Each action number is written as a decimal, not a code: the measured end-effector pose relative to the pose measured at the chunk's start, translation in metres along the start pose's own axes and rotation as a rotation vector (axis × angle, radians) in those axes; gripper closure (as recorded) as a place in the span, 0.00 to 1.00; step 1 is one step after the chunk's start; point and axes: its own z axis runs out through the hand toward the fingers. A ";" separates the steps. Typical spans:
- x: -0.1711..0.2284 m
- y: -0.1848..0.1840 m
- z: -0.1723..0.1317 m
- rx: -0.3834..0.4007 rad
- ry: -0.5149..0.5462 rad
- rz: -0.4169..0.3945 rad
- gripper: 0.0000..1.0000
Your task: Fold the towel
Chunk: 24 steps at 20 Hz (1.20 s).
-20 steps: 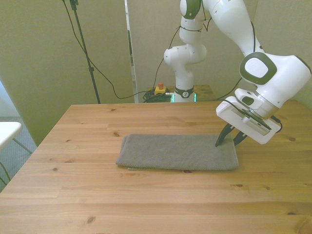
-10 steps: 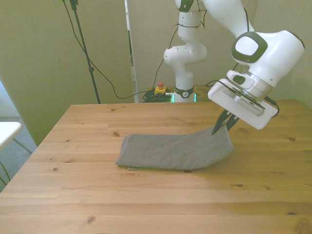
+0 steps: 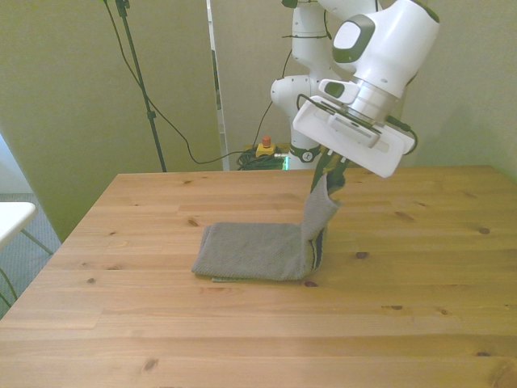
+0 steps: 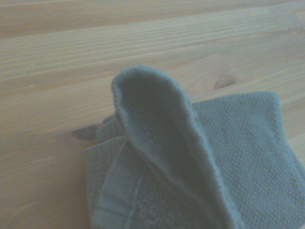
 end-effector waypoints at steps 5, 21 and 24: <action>0.041 0.028 0.009 0.008 -0.022 0.043 1.00; 0.123 0.093 0.116 0.189 -0.187 0.123 0.00; 0.127 0.100 0.129 0.225 -0.234 0.105 0.00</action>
